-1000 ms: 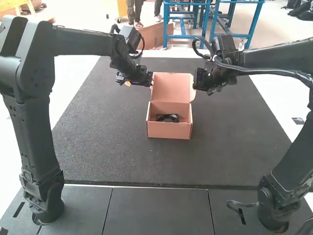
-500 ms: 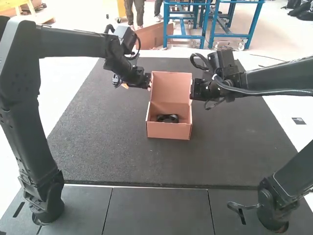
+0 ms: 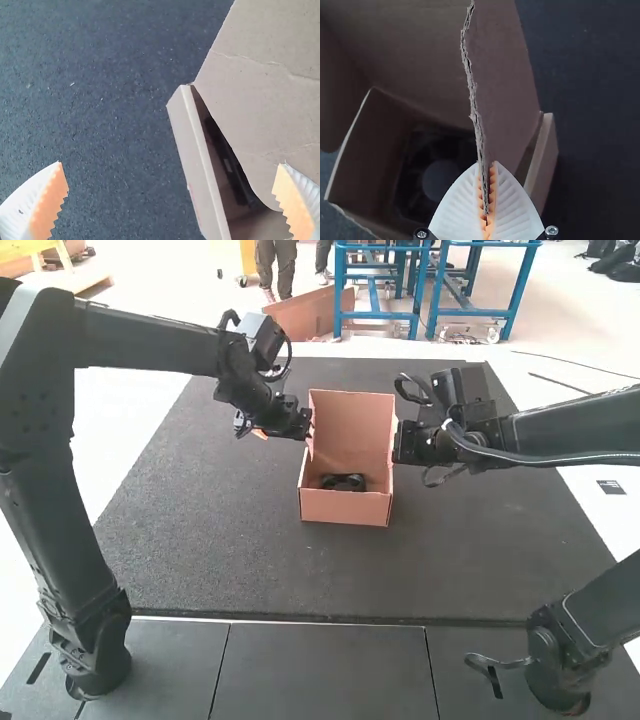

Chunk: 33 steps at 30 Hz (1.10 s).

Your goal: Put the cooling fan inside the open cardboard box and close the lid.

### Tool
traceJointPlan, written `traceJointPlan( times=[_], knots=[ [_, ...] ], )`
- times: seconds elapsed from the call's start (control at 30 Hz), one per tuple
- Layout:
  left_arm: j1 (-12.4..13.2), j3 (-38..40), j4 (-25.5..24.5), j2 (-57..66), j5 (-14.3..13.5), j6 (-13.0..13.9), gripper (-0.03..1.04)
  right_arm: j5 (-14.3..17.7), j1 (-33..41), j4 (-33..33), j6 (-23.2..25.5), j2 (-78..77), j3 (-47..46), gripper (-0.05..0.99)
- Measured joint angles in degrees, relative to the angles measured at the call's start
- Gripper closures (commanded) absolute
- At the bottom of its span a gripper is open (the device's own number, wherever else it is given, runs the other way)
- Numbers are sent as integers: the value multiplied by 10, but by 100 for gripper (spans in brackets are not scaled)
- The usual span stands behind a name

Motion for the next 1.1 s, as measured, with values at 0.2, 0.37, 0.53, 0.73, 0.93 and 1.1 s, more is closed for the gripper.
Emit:
traceJointPlan(
  times=[0.2, 0.37, 0.53, 0.73, 0.93, 1.1],
  knots=[
    [0, -18, 2, -25, 0, 0, 4, -4, 13, 9, 0, -1, -13, 95],
    [0, -38, 3, -45, 0, -1, 4, -7, 16, 15, 0, -1, -29, 95],
    [0, -68, 14, -54, 1, -2, 4, -8, 32, 23, 0, -1, -52, 95],
    [0, -90, 30, -58, 15, -2, 4, -7, 42, 37, -2, -1, -73, 95],
    [-5, -96, 42, -59, 25, -2, 4, 0, 48, 41, -15, -1, -90, 95],
    [-17, -110, 39, -64, 26, -2, 4, 9, 57, 43, -33, -1, -100, 95]
  ],
)
